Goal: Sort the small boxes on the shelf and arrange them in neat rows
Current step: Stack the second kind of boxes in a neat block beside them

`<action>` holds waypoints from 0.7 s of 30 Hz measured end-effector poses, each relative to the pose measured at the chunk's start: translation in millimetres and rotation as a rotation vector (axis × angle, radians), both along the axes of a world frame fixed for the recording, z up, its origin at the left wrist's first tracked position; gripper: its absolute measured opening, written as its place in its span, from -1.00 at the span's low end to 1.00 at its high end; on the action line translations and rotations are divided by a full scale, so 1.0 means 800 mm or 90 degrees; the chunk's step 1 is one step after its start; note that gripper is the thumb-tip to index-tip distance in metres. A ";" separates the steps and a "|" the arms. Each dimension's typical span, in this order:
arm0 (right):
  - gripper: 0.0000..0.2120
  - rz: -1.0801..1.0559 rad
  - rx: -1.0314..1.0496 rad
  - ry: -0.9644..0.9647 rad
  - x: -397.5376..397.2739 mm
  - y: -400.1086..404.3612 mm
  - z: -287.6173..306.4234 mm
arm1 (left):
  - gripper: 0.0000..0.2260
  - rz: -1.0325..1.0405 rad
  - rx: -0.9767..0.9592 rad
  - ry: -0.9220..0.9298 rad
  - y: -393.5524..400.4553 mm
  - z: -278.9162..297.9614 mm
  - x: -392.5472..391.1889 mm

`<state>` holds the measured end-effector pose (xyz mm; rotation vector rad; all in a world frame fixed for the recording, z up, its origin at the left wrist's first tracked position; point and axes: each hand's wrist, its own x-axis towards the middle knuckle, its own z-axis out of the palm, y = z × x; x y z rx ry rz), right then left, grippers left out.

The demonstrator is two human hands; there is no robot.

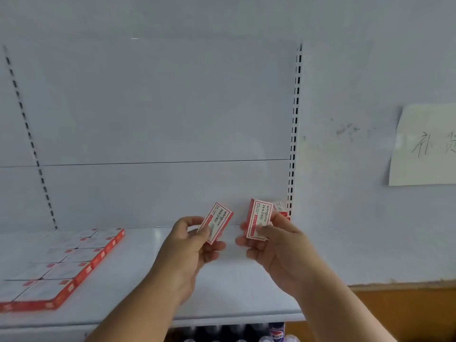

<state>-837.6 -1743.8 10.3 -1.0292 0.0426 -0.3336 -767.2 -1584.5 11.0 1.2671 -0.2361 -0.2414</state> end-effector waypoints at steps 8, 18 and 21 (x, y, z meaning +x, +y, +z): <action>-0.70 0.122 -0.064 0.005 0.014 0.104 -0.024 | -0.60 -0.027 -0.099 0.046 0.120 -0.016 -0.019; -0.72 -0.197 -0.798 0.178 0.013 0.152 -0.020 | -0.57 0.112 0.513 -0.403 0.213 -0.026 0.005; -0.63 -0.230 -0.860 0.167 0.009 0.161 -0.026 | -0.45 0.113 0.618 -0.461 0.216 -0.024 0.006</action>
